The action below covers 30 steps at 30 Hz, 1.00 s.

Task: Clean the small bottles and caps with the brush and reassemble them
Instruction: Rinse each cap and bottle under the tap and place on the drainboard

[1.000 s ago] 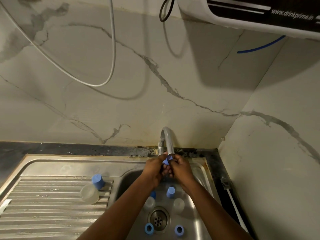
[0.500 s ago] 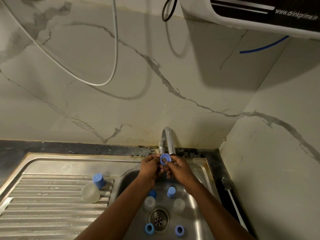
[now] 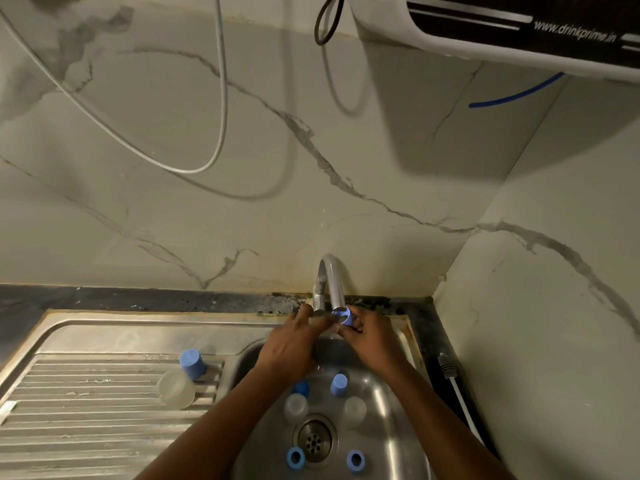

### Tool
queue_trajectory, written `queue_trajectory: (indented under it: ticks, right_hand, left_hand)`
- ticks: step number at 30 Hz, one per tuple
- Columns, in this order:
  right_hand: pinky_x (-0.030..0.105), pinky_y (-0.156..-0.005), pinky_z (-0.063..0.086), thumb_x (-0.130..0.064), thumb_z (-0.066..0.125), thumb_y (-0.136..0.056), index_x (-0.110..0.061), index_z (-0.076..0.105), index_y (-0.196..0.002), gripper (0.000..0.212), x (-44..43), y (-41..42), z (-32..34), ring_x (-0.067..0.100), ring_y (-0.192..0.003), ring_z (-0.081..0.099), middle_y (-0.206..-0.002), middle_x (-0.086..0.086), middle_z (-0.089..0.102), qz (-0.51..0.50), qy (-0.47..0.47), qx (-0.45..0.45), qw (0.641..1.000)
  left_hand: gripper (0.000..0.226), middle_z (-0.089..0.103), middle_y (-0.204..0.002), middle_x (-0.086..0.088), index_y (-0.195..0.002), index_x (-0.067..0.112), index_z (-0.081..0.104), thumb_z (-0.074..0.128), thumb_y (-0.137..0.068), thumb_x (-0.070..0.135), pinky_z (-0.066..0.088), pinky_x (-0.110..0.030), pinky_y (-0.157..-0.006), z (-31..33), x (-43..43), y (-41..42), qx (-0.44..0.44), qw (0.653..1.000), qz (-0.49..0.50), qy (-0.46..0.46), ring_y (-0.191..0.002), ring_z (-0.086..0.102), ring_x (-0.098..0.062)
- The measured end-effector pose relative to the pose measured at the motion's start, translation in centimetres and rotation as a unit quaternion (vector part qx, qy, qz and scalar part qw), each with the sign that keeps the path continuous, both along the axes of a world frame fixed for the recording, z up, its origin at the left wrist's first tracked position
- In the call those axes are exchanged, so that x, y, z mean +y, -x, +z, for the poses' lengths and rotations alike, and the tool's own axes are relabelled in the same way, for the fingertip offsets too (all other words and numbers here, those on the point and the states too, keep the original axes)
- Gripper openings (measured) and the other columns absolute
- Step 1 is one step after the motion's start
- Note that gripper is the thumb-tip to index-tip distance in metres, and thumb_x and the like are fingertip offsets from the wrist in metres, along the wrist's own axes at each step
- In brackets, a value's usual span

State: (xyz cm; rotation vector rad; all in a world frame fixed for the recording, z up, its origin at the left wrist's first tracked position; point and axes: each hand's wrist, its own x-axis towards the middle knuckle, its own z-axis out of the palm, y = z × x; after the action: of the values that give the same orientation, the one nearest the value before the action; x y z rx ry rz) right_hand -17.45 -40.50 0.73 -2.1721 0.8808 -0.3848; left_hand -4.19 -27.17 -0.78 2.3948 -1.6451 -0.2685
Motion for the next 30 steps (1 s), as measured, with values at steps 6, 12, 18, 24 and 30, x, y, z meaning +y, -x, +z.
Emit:
queue_trajectory:
  ticks: [6, 12, 18, 24, 30]
  right_hand:
    - [0.001, -0.063, 0.039, -0.029, 0.074, -0.095, -0.022, 0.067, -0.129, 0.034, -0.3, -0.6, 0.4, 0.001, -0.090, 0.066, -0.115, -0.005, 0.075, 0.031, 0.099, 0.047, 0.994]
    - [-0.001, -0.065, 0.034, -0.023, 0.070, -0.098, -0.021, 0.071, -0.125, 0.027, 0.0, -0.8, -0.9, 0.000, -0.090, 0.062, -0.112, -0.003, 0.076, 0.019, 0.112, 0.070, 0.991]
    - [0.008, -0.076, 0.049, -0.023, 0.070, -0.097, -0.020, 0.070, -0.123, 0.026, 0.3, -1.3, -1.6, 0.002, -0.088, 0.066, -0.105, -0.003, 0.077, 0.018, 0.098, 0.065, 0.993]
    - [0.003, -0.077, 0.043, -0.028, 0.073, -0.096, -0.026, 0.064, -0.132, 0.037, 0.8, 0.1, -1.7, -0.012, -0.091, 0.058, -0.115, -0.014, 0.071, 0.045, 0.091, 0.044, 0.994]
    - [0.007, -0.074, 0.048, -0.030, 0.069, -0.098, -0.027, 0.064, -0.134, 0.036, 0.2, -0.6, -1.4, -0.001, -0.092, 0.068, -0.111, -0.005, 0.076, 0.036, 0.049, 0.020, 0.998]
  left_hand:
    - [0.104, 0.036, -0.149, -0.006, -0.162, 0.052, -0.004, 0.071, -0.095, 0.030, 0.051, -0.033, -0.098, -0.5, 0.5, 1.0, 0.024, 0.999, 0.025, -0.019, -0.122, 0.052, -0.023]
    - [0.059, 0.064, -0.117, -0.009, -0.132, 0.030, 0.060, 0.059, -0.090, -0.011, 0.062, -0.036, -0.088, 1.0, 0.3, 1.6, 0.533, 0.835, 0.078, 0.110, -0.098, 0.068, -0.020]
    - [0.080, 0.061, -0.122, -0.019, -0.154, 0.035, 0.047, 0.057, -0.090, -0.011, 0.063, -0.036, -0.080, 0.1, 0.8, 1.5, 0.574, 0.813, 0.057, 0.079, -0.086, 0.067, -0.018]
    - [0.101, 0.037, -0.149, -0.009, -0.159, 0.058, 0.004, 0.072, -0.092, 0.025, 0.052, -0.039, -0.100, -0.4, 1.6, -0.4, -0.044, 0.995, -0.017, -0.090, -0.123, 0.054, -0.029]
    - [0.112, 0.031, -0.155, -0.014, -0.160, 0.053, -0.016, 0.069, -0.094, 0.021, 0.052, -0.040, -0.099, -1.0, 1.8, 0.8, -0.069, 0.994, 0.025, -0.075, -0.121, 0.055, -0.031]
